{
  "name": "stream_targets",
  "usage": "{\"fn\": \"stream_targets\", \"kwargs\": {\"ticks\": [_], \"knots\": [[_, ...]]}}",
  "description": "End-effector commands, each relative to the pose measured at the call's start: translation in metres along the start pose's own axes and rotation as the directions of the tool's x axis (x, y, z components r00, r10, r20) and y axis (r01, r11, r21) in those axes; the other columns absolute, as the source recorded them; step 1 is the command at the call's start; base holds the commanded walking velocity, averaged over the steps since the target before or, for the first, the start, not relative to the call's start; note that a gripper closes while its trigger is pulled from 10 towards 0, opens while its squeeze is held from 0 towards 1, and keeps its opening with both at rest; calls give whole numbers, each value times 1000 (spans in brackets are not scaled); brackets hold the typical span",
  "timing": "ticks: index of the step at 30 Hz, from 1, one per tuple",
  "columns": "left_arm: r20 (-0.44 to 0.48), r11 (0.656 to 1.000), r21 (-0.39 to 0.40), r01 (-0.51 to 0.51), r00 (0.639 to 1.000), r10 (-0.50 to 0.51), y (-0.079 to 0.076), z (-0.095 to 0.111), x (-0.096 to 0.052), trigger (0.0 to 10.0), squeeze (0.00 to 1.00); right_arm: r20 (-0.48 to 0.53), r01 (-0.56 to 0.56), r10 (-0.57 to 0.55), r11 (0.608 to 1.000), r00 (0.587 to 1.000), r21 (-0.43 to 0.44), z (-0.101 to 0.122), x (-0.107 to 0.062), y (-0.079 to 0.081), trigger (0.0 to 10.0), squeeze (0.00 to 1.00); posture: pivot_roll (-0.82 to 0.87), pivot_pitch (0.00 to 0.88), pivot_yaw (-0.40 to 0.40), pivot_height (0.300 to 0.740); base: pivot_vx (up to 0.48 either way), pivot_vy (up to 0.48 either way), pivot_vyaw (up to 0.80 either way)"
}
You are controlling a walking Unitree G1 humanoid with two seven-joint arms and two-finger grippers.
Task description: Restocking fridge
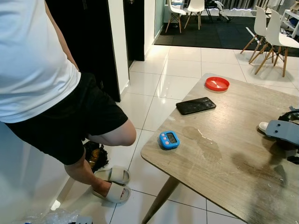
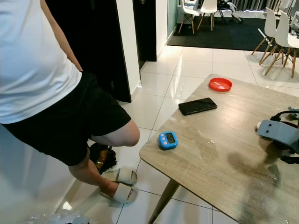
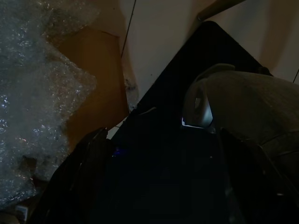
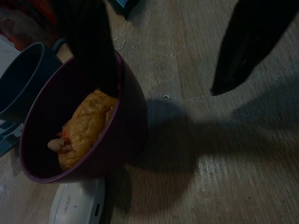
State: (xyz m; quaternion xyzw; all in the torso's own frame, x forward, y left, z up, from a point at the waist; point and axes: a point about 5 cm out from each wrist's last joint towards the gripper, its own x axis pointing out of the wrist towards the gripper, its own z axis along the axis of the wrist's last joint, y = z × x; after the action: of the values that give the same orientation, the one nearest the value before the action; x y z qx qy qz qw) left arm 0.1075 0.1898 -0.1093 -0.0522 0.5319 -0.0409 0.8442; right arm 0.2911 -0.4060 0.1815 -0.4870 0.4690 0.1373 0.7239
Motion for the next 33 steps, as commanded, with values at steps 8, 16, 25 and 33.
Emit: {"fn": "stream_targets", "kwargs": {"ticks": [8,16,25,33], "knots": [[-32,999,-12,33,999,-33,-6,-11,-1,10000,0,15,-7,7,1000,1000,-3,4,1,0,0,0,12,0,-3,739,0,0,0],[-25,999,-13,51,998,-51,-22,-7,4,10000,0,57,8,-7,1000,998,-5,10,1,-1,0,0,12,0,-3,739,0,0,0],[-30,999,-16,43,999,-43,-15,-10,2,10000,0,100,13,-12,1000,995,-7,15,-1,-4,0,0,5,0,-4,739,0,0,0],[-36,999,-13,35,999,-35,-7,-13,-1,10000,0,219,-41,44,999,975,-16,29,-5,-4,0,0,0,0,1,739,0,0,0]]}}
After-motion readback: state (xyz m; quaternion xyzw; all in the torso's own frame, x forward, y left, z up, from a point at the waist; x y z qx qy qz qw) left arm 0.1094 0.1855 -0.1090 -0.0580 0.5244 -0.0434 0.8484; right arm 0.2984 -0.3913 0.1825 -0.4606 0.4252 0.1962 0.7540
